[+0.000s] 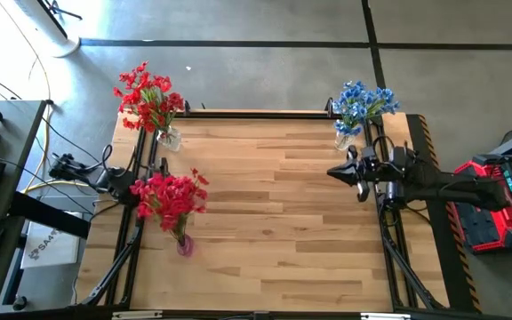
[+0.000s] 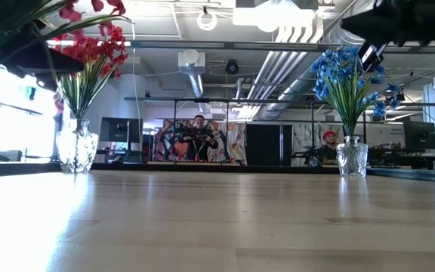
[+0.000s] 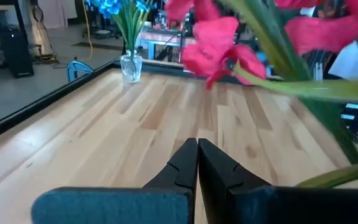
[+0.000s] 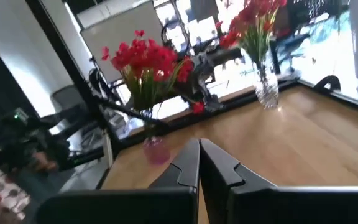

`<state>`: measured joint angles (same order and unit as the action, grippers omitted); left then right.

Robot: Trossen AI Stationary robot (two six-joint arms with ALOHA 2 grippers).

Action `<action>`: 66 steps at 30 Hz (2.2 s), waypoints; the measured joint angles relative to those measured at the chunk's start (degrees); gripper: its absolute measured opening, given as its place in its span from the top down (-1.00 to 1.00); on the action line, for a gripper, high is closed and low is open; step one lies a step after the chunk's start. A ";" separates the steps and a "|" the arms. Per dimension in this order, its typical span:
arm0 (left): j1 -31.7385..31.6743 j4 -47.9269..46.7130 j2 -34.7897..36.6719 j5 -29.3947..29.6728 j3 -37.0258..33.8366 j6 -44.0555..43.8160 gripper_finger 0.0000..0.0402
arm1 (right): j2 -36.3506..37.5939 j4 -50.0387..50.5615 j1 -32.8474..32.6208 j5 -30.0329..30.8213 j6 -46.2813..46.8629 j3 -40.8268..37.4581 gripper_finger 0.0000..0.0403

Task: Sort flowers into vase by color
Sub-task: Return to Home Position

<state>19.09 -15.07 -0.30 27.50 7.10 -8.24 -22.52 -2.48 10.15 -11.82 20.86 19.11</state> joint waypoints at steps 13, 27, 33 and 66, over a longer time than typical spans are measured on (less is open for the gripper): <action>0.00 2.79 0.04 1.41 -1.95 1.34 1.00 | 8.00 -15.45 0.00 -3.96 6.30 -17.12 1.00; 0.09 1.23 0.04 -1.18 -1.62 1.28 1.00 | 22.33 1.46 0.46 -1.69 1.12 -17.60 1.00; 0.09 0.09 0.04 -6.53 -1.43 -0.08 1.00 | 21.97 2.31 0.98 -0.71 -3.20 -17.62 1.00; -6.32 12.29 -0.81 -16.06 -4.60 10.07 1.00 | 21.74 2.32 0.98 -0.67 -4.41 -17.62 1.00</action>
<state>12.78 -2.77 -1.10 11.44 2.50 1.83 -0.78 -0.16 11.14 -12.49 16.45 1.50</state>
